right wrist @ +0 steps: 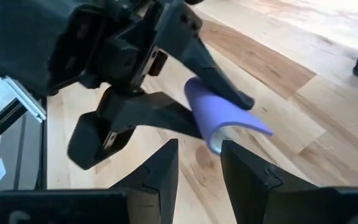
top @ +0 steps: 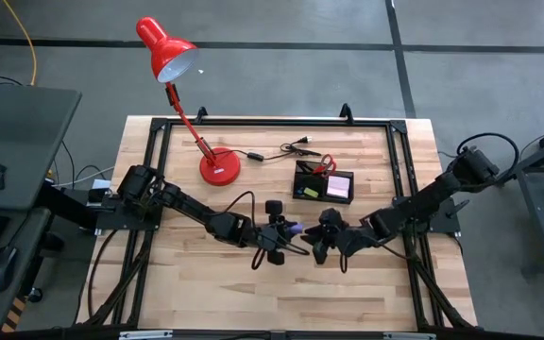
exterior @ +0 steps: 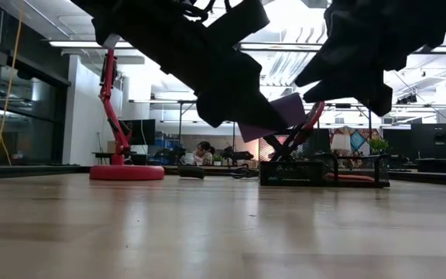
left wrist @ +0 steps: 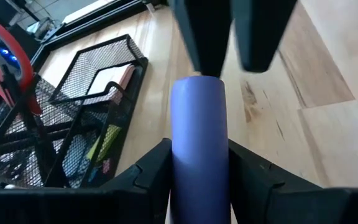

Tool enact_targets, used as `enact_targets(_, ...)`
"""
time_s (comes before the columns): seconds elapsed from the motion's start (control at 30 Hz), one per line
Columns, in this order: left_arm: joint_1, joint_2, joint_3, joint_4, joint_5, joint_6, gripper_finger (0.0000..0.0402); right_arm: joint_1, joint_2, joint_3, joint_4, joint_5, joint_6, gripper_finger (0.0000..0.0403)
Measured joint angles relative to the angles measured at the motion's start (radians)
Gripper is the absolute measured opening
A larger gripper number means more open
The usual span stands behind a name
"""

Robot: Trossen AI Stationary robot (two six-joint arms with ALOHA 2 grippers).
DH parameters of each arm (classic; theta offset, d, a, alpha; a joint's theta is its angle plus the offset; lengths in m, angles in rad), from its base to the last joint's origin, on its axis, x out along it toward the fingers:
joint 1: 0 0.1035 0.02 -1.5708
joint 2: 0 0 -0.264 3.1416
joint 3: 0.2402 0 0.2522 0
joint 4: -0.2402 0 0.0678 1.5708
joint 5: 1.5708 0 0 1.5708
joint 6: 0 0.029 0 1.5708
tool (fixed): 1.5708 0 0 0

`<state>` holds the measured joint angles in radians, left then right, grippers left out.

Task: Pick and place office supplies into organizer
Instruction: Put the violet sticky note into the desk organizer

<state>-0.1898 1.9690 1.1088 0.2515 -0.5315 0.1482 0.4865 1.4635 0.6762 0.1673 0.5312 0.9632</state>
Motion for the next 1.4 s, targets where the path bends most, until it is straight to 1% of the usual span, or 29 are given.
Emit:
enact_targets(0.4,0.0,0.0,0.0,0.022,0.008,-0.002,0.0122,-0.05,0.0,0.0,-0.022,-0.004,-0.002,0.0113)
enact_targets(0.7,0.0,0.0,-0.001,0.034,0.02,0.0,0.0122,-0.061,0.01,0.0,-0.021,-0.053,0.004,0.0113)
enact_targets(0.9,0.001,0.0,-0.001,0.04,0.021,0.0,0.0122,-0.061,0.057,0.0,-0.01,-0.016,0.0,0.0111)
enact_targets(1.0,0.0,0.0,-0.001,0.039,0.02,0.0,0.0122,-0.061,0.075,0.0,0.001,-0.003,-0.013,0.0088)
enact_targets(1.1,0.001,0.0,-0.001,0.034,0.021,0.0,0.0122,-0.061,0.082,0.0,0.016,-0.001,-0.056,0.003)
enact_targets(1.13,0.001,0.0,-0.001,0.034,0.021,0.0,0.0122,-0.061,0.082,0.0,0.016,-0.001,-0.07,0.0016)
enact_targets(1.17,0.001,0.0,-0.001,0.035,0.021,-0.002,0.0122,-0.061,0.082,0.0,0.015,0.0,-0.082,0.001)
enact_targets(1.27,0.001,0.0,-0.001,0.034,0.022,-0.018,0.0122,-0.061,0.083,0.0,-0.015,0.005,-0.074,0.0015)
enact_targets(1.3,0.0,0.0,-0.001,0.028,0.022,-0.017,0.0122,-0.061,0.083,0.0,-0.026,0.007,-0.074,0.0009)
enact_targets(1.4,0.0,-0.004,-0.001,-0.014,0.019,0.003,0.0122,-0.061,0.083,0.0,-0.065,0.019,-0.066,0.0005)
